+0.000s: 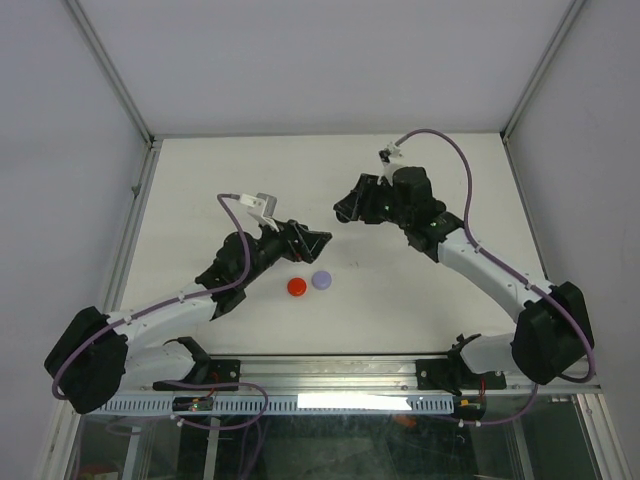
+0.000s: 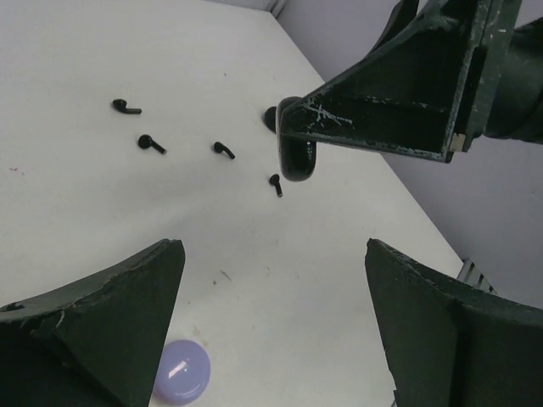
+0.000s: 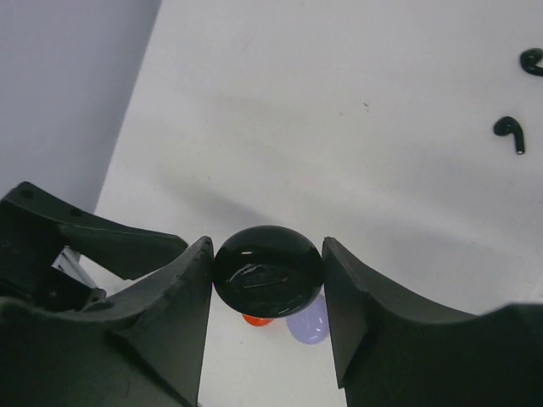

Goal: Insert the wireless bluetooth earbuds into the charging case
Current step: Pick up the charging case at the center of the board.

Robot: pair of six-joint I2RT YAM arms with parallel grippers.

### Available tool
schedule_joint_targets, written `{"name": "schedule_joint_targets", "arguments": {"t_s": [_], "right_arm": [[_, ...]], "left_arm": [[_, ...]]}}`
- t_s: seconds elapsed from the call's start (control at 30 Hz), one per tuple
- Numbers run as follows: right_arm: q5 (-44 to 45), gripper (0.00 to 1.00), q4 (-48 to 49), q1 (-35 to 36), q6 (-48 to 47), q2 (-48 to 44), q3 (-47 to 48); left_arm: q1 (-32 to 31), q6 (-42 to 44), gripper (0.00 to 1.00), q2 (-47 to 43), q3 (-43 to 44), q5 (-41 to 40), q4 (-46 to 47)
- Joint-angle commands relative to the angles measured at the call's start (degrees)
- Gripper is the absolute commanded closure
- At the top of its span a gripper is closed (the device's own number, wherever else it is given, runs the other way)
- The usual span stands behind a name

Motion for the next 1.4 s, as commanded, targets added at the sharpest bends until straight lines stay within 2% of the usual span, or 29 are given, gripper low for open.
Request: {"name": "schedule_joint_targets", "arguments": {"t_s": [0.0, 0.33, 0.57, 0.83, 0.97, 1.07, 1.1, 1.17, 1.3, 1.37], "right_arm": [[-0.73, 0.63, 10.14, 1.18, 6.61, -4.24, -1.69], [1.9, 0.62, 13.47, 4.46, 10.49, -6.01, -3.61], [6.93, 0.62, 13.55, 7.3, 10.56, -7.11, -4.52], [8.82, 0.62, 13.56, 8.81, 10.23, -7.14, -4.5], [8.46, 0.62, 13.56, 9.27, 9.85, -6.63, -4.17], [7.86, 0.61, 13.49, 9.29, 9.06, -6.4, -3.87], [7.44, 0.6, 13.48, 9.29, 8.7, -6.27, -3.62], [6.37, 0.58, 13.23, 9.33, 7.57, -6.2, -3.07], [4.27, 0.39, 11.99, 9.05, 2.0, -7.04, -1.57], [1.98, 0.35, 10.2, 8.54, -2.0, -7.56, 0.15]], "left_arm": [[-2.06, -0.53, 0.11, 3.54, 0.05, -5.61, 14.83], [-6.33, 3.82, 0.26, 12.38, 2.87, -12.42, 24.43], [-7.6, 8.07, 0.38, 14.23, 3.43, -14.45, 28.82], [-8.16, 9.98, 0.55, 14.74, 2.89, -14.85, 30.64], [-8.21, 10.56, 0.72, 14.68, 2.53, -14.23, 31.01], [-8.21, 10.81, 0.88, 14.5, 1.88, -13.36, 31.28], [-8.17, 10.85, 0.95, 14.54, 1.55, -13.01, 31.56], [-8.21, 11.01, 1.0, 14.27, 0.59, -12.71, 32.23], [-8.02, 12.21, 1.0, 12.83, -2.02, -11.38, 34.15], [-7.49, 13.17, 1.0, 11.63, -3.26, -9.6, 34.55]]}}
